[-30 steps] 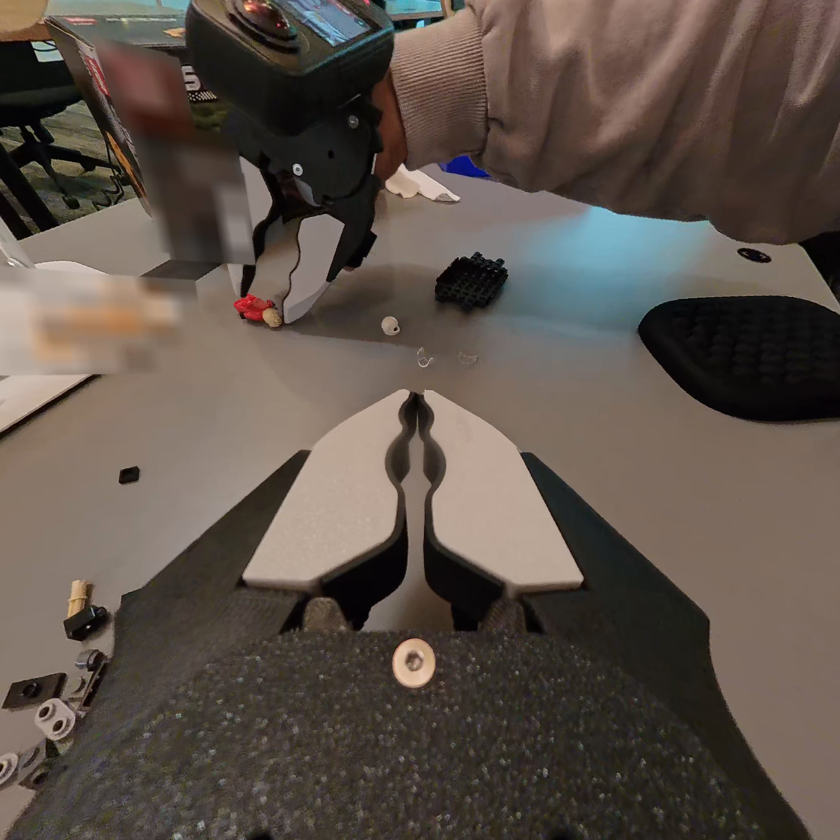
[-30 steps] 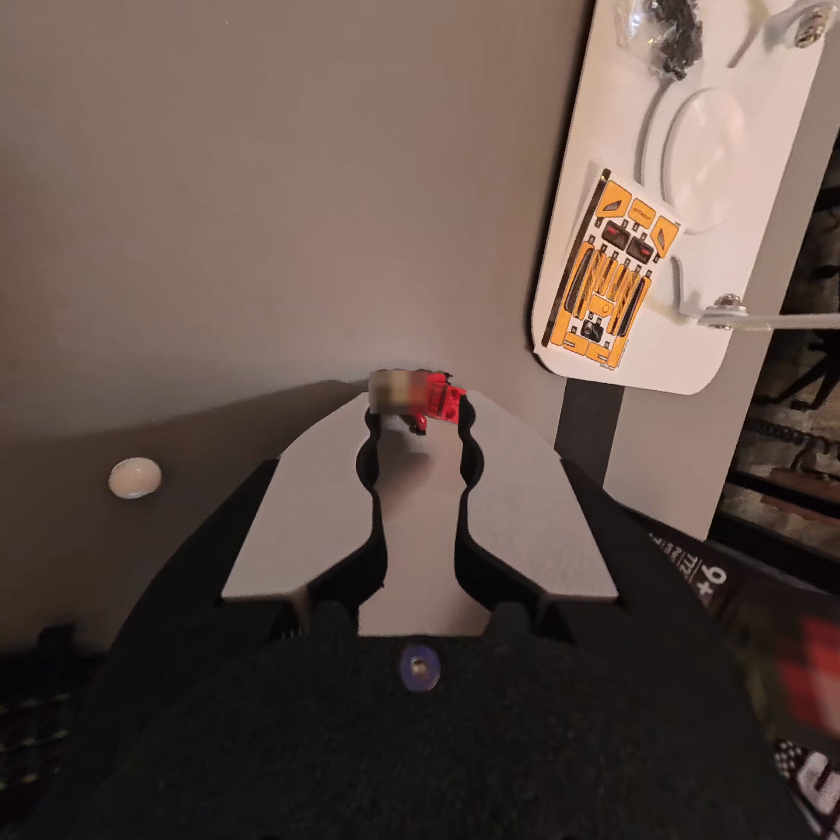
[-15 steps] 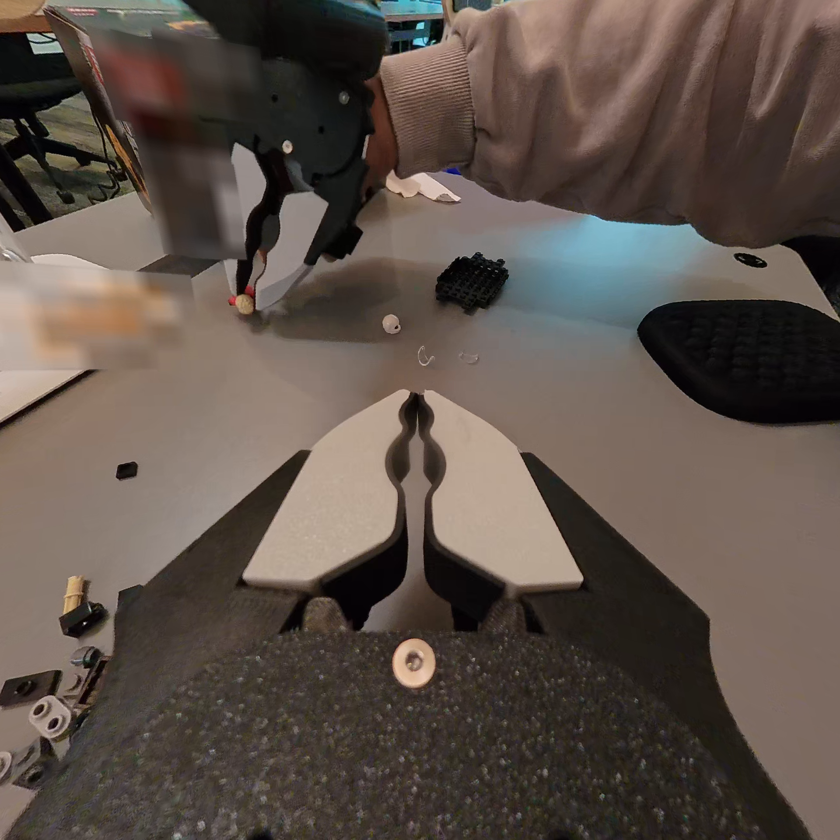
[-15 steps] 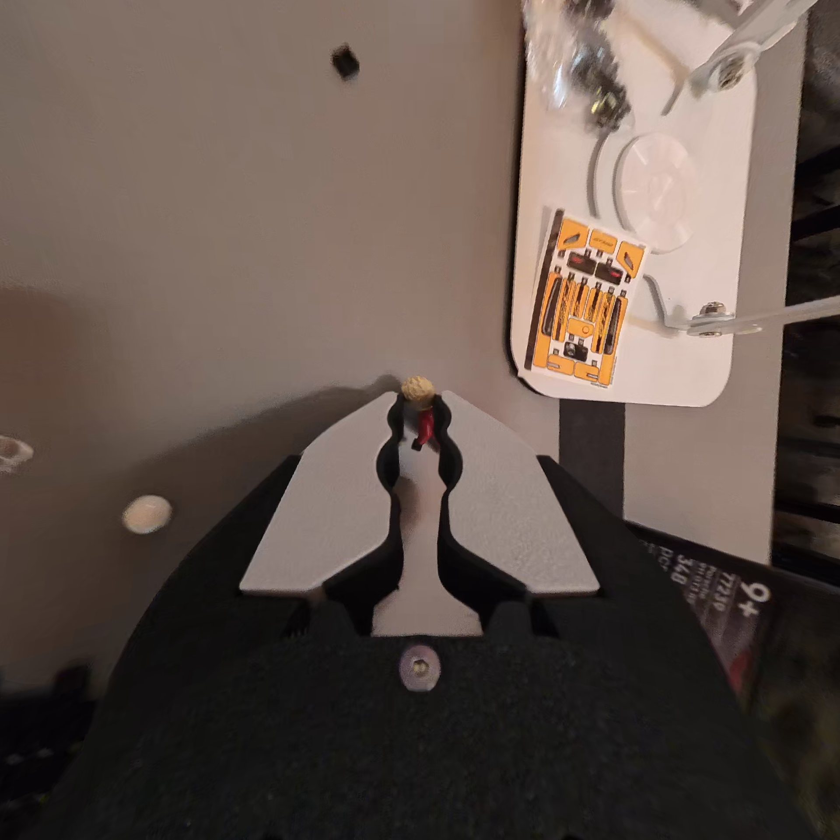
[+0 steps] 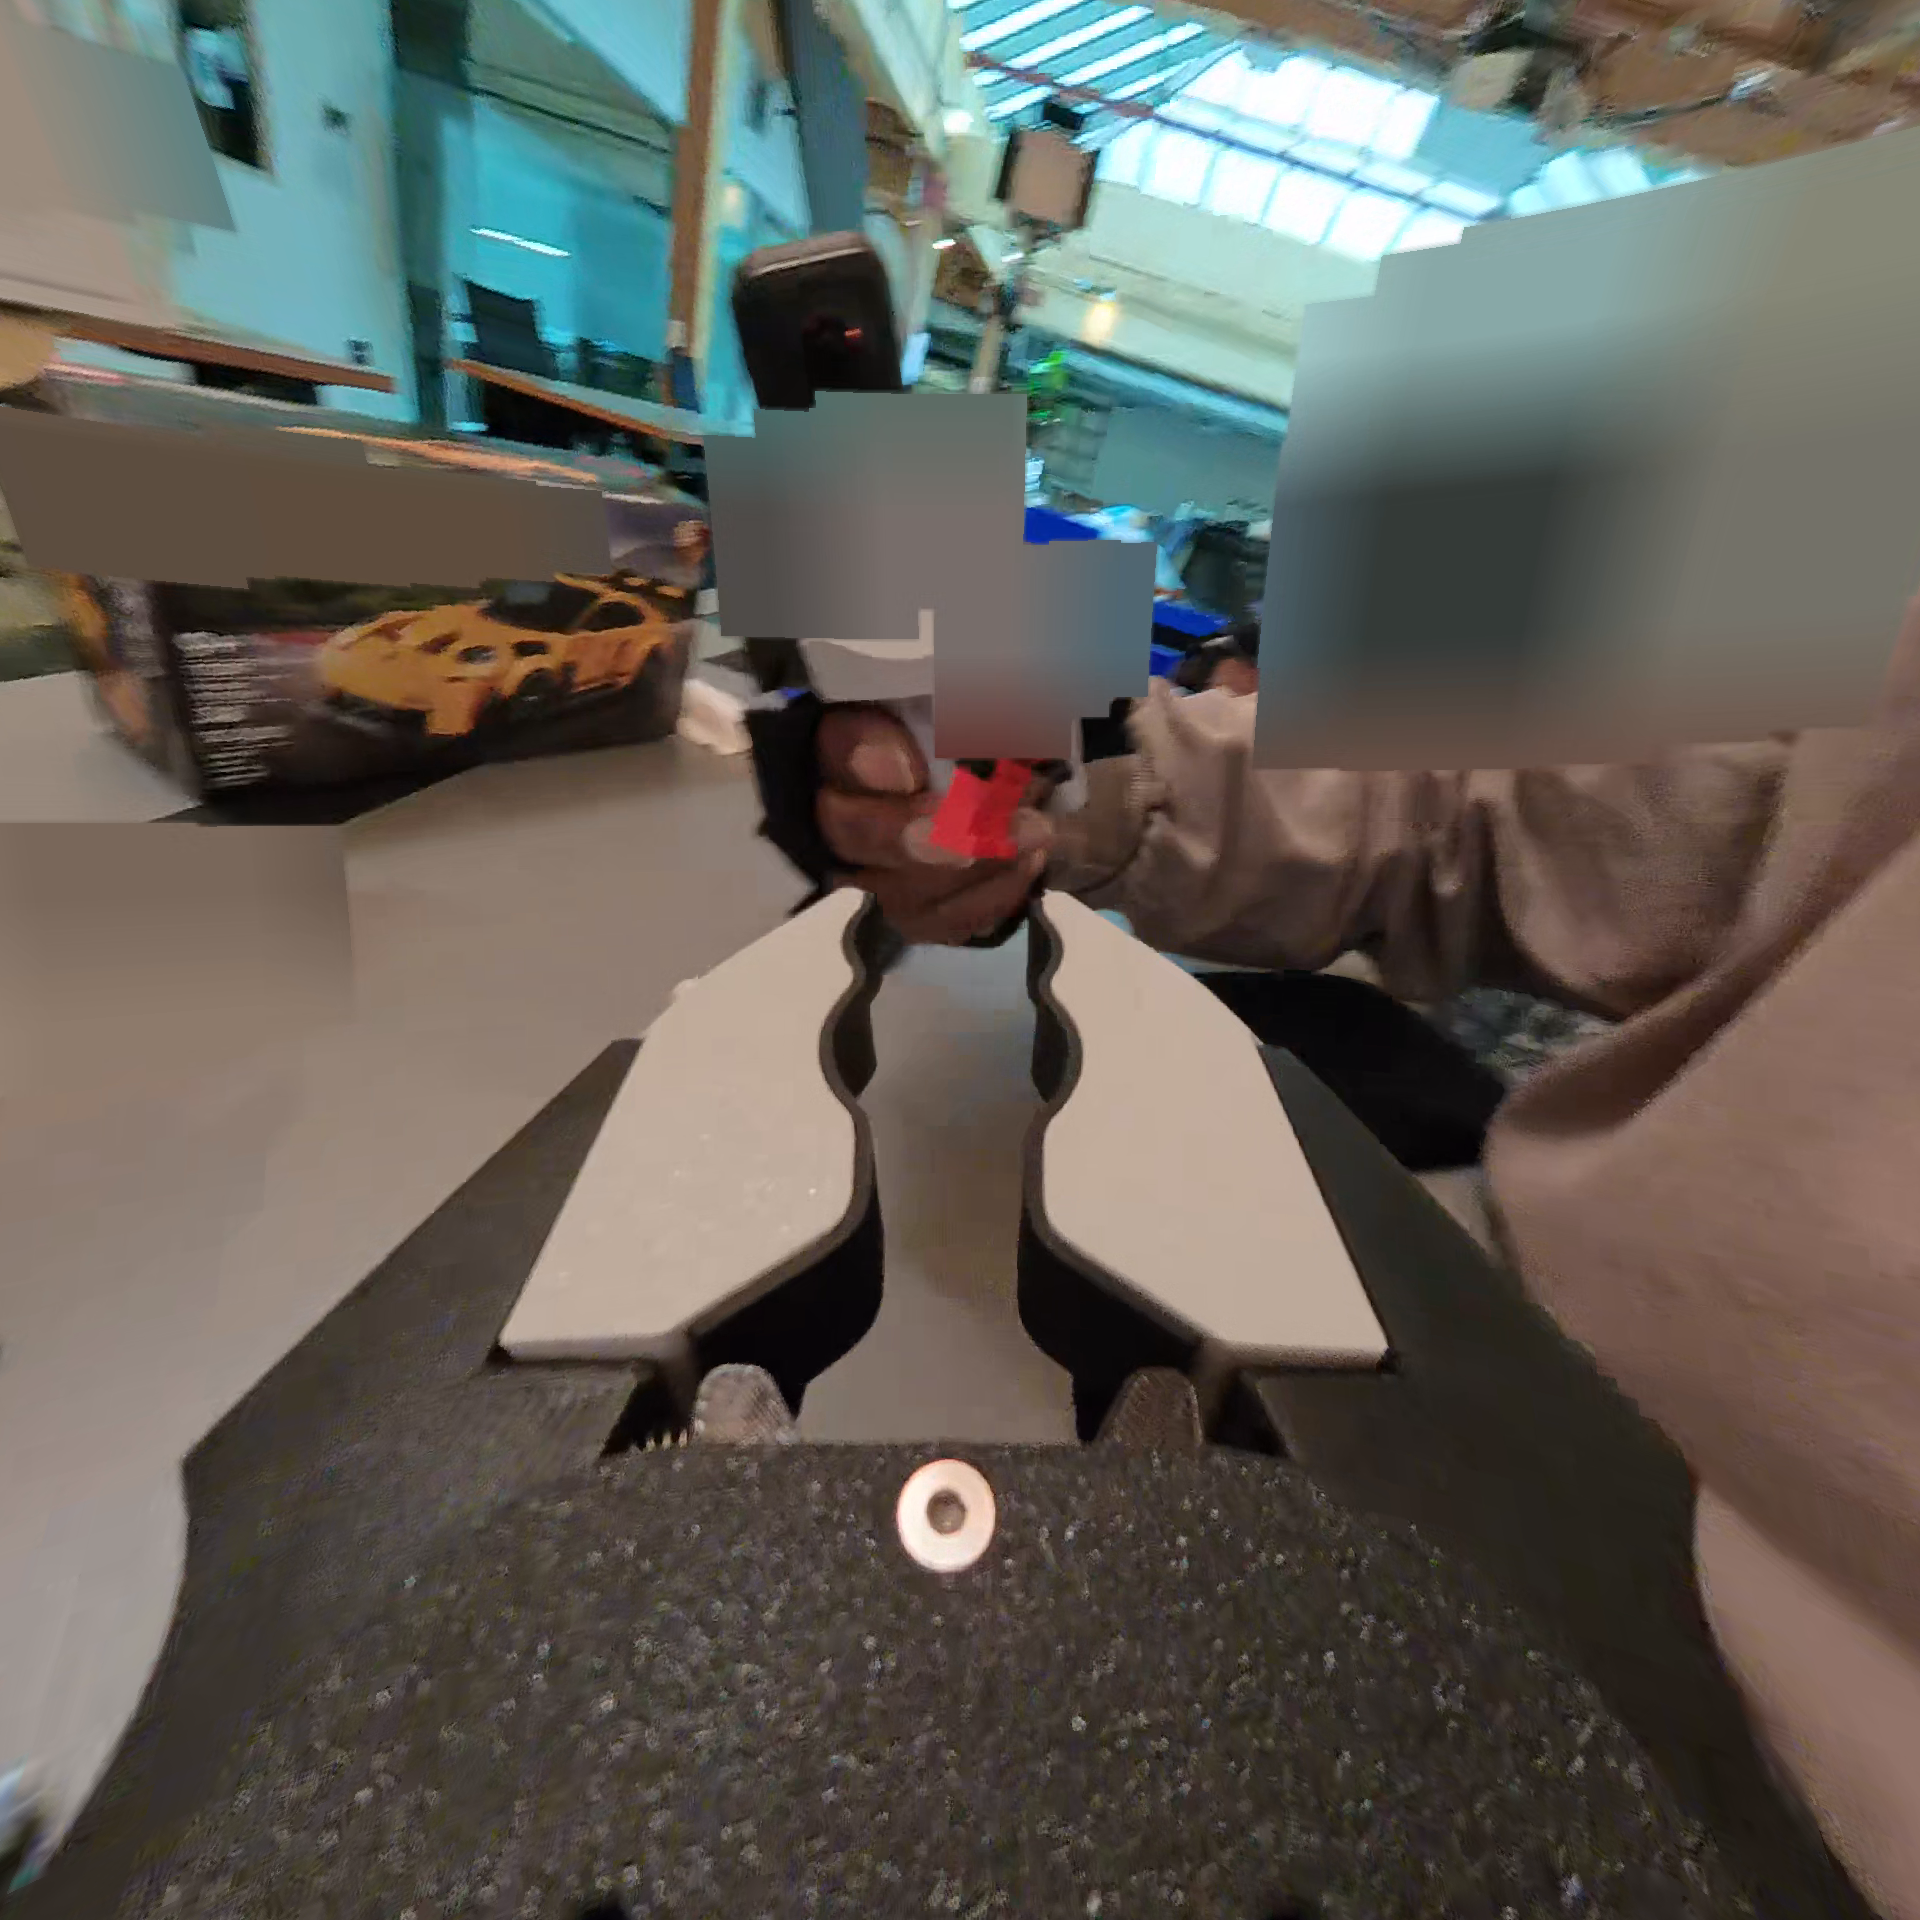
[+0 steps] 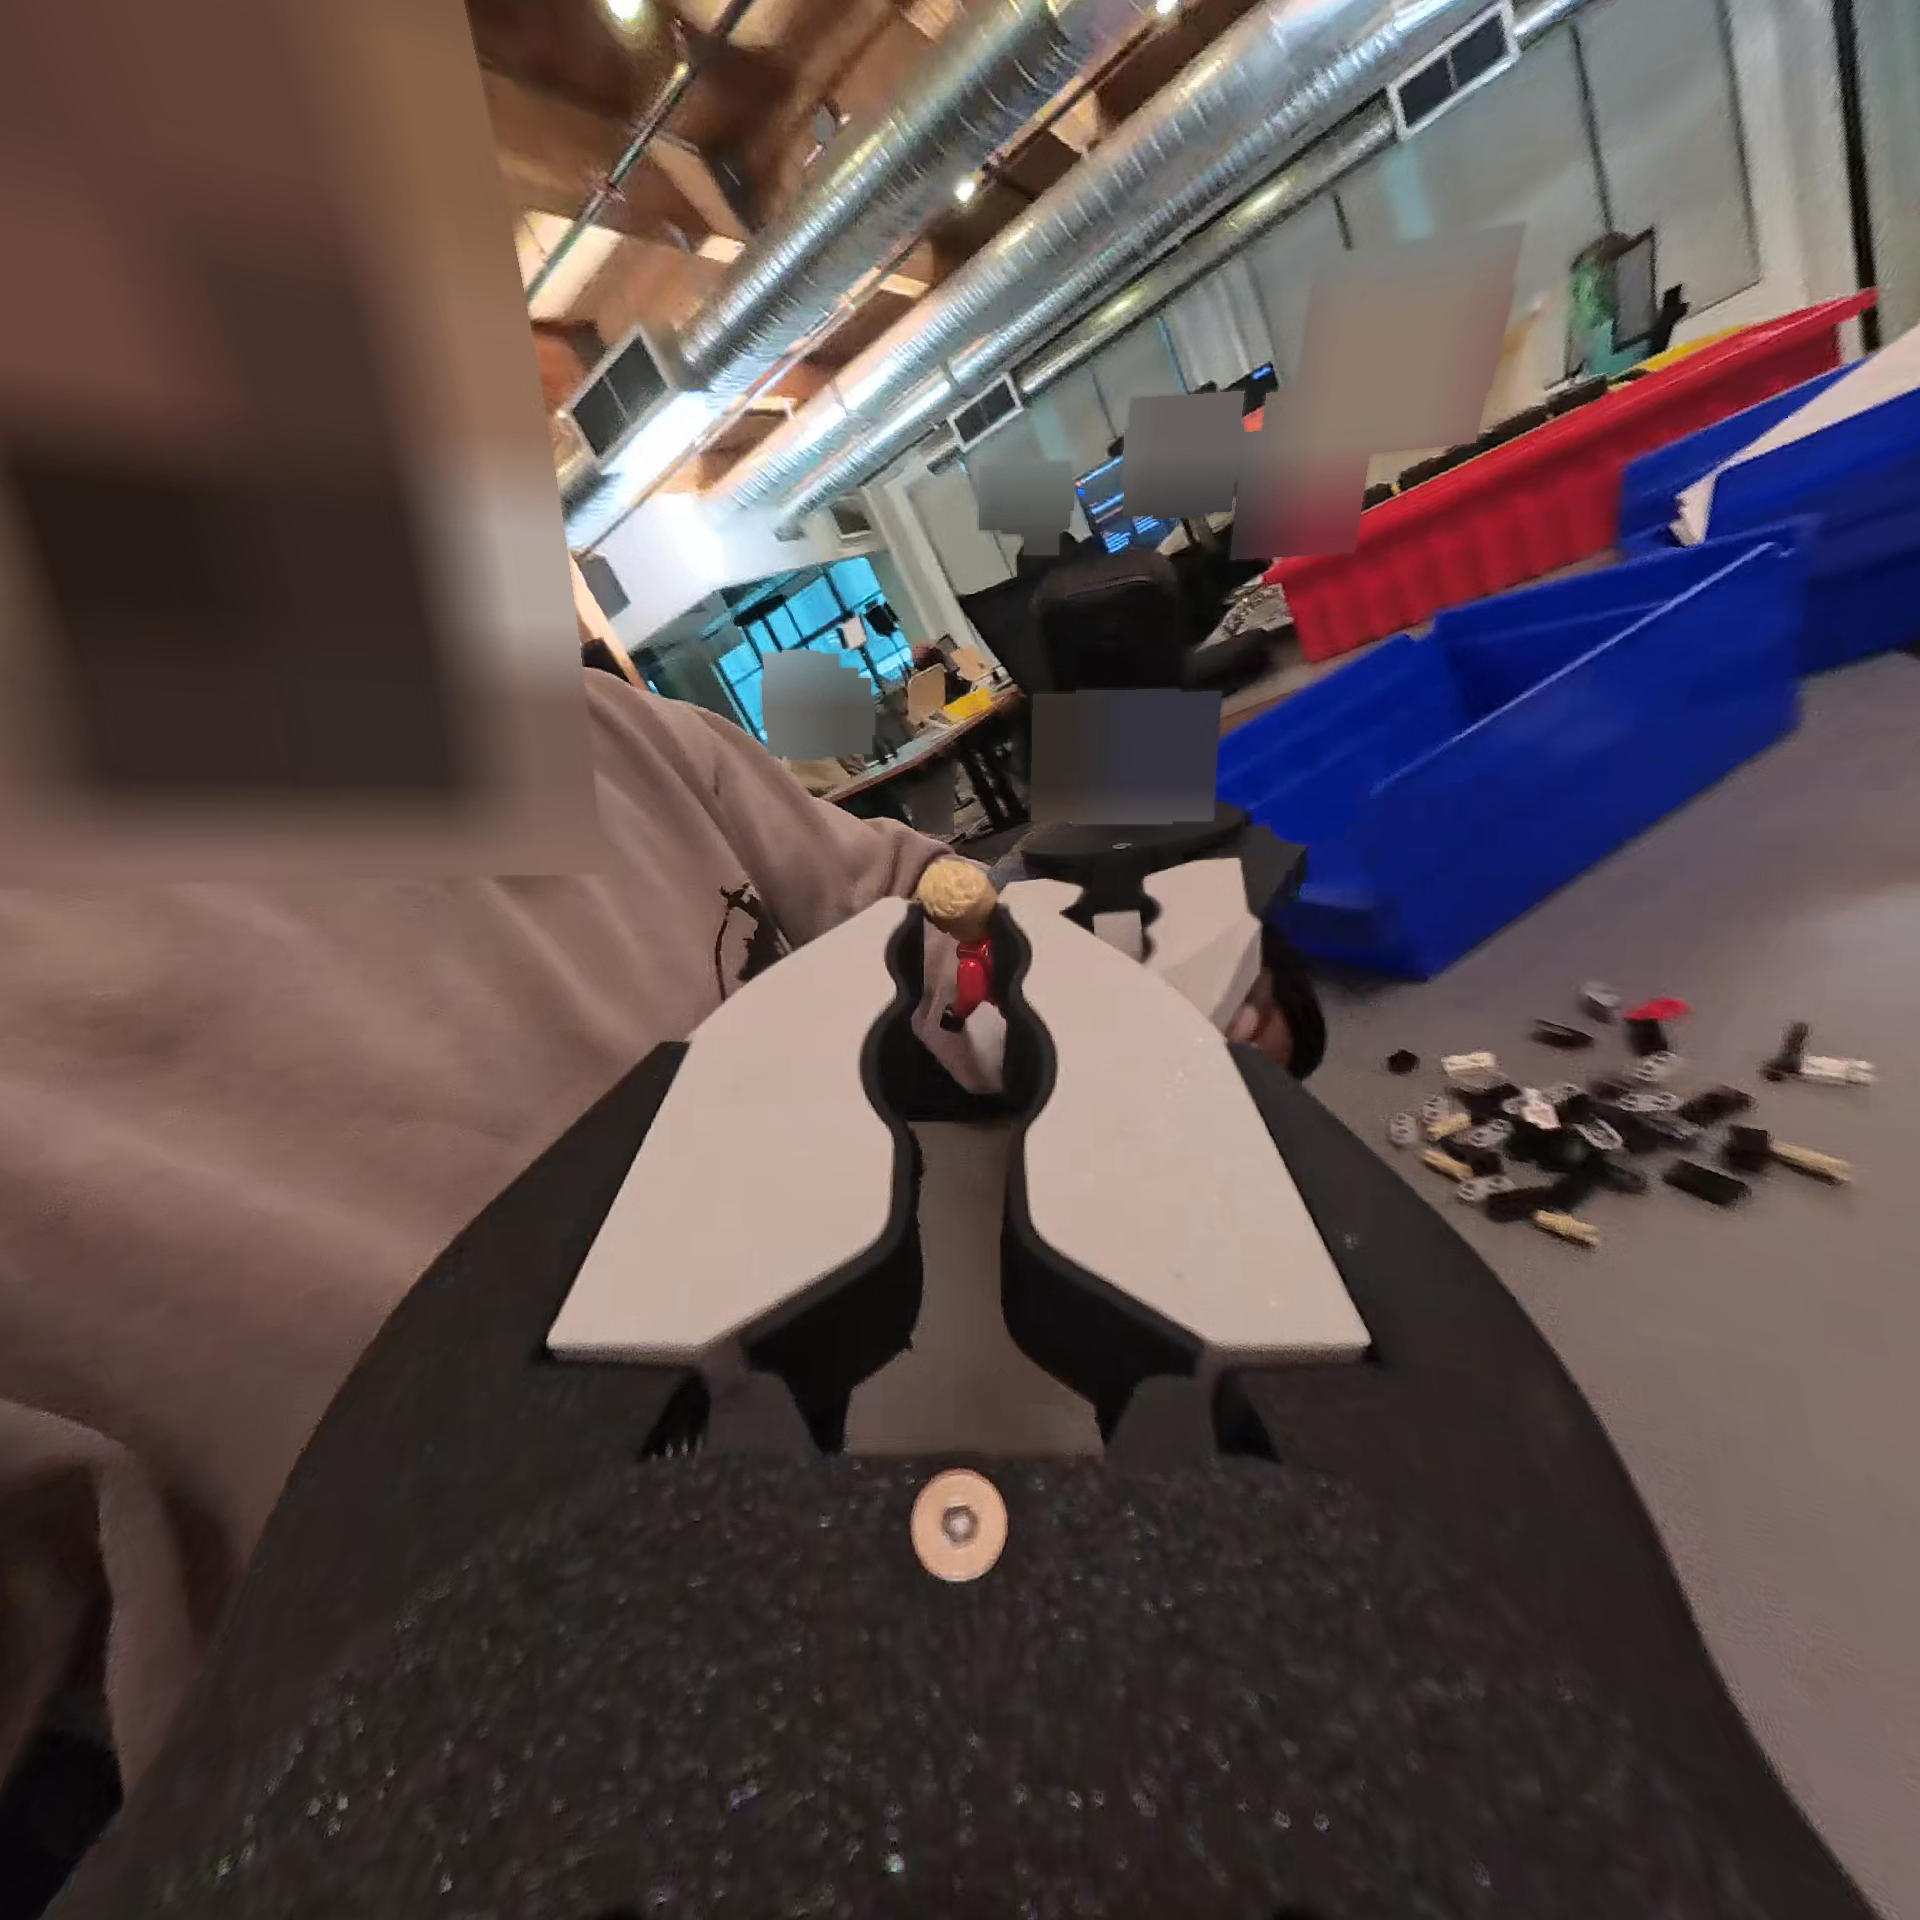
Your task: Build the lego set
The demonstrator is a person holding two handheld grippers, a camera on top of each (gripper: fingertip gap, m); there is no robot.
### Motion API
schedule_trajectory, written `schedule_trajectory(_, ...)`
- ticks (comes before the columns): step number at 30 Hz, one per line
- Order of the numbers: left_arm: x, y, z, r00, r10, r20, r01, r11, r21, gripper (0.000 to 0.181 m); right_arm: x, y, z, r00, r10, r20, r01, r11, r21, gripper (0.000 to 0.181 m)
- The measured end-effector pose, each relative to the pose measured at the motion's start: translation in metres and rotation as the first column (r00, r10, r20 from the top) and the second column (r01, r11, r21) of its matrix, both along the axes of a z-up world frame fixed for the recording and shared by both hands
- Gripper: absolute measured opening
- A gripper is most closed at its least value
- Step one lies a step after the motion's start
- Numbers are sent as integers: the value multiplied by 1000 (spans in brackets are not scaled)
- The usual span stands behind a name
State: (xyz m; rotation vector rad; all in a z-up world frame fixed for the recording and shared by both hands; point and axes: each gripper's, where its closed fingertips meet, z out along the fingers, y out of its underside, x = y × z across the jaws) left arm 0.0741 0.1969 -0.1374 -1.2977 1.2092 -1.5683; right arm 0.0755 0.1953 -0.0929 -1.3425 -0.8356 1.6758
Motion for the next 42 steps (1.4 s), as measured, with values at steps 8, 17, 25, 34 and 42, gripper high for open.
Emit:
schedule_trajectory(8, -4, -11, 21, 996, -14, 85, 20, 998, -67, 18, -6, -13, 13, 998, 37, -56, -37, 999, 6, 12)
schedule_trajectory(17, -11, -26, 32, 984, -79, 160, 77, 997, 18, 11, -7, -26, 14, 994, 66, -83, -66, 998, 5, 12)
schedule_trajectory(25, -8, -20, 28, 995, -40, 92, 41, 999, -9, 9, -10, -22, 15, 999, -24, -31, 27, 996, 86, 11)
schedule_trajectory(34, -9, -15, 29, 997, -19, 81, 24, 998, -62, 9, -9, -14, 16, 993, -114, -4, 114, 985, 130, 10)
schedule_trajectory(42, -9, -4, 22, 998, 19, 53, -14, 997, -76, 9, -7, 2, 1, 880, -312, 358, 197, 926, 323, 34)
